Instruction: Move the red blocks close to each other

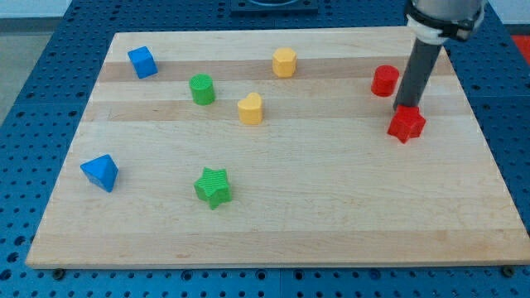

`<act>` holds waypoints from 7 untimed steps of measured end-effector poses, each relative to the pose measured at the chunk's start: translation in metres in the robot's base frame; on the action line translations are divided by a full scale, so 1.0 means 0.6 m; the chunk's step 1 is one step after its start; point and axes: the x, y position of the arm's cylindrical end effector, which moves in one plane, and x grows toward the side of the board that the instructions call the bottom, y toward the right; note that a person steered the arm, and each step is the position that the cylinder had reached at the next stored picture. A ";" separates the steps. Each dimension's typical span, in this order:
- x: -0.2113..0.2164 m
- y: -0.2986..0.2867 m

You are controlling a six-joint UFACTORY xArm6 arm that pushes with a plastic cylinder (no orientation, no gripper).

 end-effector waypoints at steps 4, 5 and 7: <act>-0.082 -0.042; 0.012 -0.044; -0.004 -0.086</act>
